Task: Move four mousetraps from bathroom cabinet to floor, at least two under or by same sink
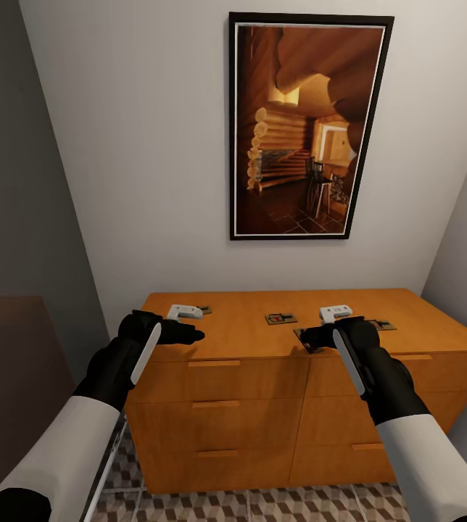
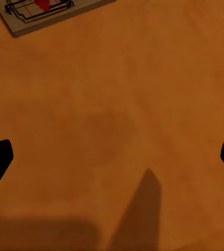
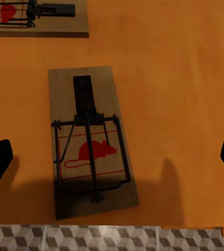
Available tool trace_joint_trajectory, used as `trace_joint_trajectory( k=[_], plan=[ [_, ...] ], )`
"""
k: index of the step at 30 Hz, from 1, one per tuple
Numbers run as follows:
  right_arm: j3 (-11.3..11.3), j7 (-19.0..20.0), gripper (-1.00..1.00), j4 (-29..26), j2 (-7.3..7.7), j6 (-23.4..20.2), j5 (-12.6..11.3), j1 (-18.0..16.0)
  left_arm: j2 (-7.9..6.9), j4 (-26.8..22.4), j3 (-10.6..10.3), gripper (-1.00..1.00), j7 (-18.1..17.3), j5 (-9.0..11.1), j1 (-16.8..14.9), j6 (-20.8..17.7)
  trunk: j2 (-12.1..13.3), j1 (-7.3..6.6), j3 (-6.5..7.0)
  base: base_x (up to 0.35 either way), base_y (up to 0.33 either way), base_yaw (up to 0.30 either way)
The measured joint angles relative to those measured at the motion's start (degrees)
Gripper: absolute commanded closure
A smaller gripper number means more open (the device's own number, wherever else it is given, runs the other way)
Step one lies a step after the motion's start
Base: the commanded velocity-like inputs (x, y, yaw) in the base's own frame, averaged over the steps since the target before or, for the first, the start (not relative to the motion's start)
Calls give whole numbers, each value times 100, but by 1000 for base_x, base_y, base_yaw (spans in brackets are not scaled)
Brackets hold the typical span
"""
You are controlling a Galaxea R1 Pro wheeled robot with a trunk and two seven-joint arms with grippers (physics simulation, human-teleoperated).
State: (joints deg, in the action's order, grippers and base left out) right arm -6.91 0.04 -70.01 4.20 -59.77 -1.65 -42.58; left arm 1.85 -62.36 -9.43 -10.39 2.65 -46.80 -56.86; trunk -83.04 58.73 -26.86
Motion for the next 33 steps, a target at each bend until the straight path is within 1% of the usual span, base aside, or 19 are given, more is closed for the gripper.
trace_joint_trajectory(
  k=[26, 29, 32, 33],
  plan=[
    [-22, 28, -100, 0, 85, 0, -12, 0, 0, 4, 2, -100, 1, -7, 0, 2, 0, 0, 0, 0, 0, 0],
    [-137, 35, -100, 2, 92, 0, -21, 0, 0, 5, -1, -100, 1, -6, 0, 23, 0, 0, 0, 0, 0, 0],
    [-365, 48, -100, 6, 96, 0, -40, 0, 2, 7, -1, -100, 4, -4, 0, 53, 0, 0, 0, 0, 0, 0],
    [-367, 48, -100, 6, 96, 0, -34, 0, 2, 7, -1, -100, 4, -4, 0, 53, 0, 0, 0, 0, 0, 0]
  ],
)
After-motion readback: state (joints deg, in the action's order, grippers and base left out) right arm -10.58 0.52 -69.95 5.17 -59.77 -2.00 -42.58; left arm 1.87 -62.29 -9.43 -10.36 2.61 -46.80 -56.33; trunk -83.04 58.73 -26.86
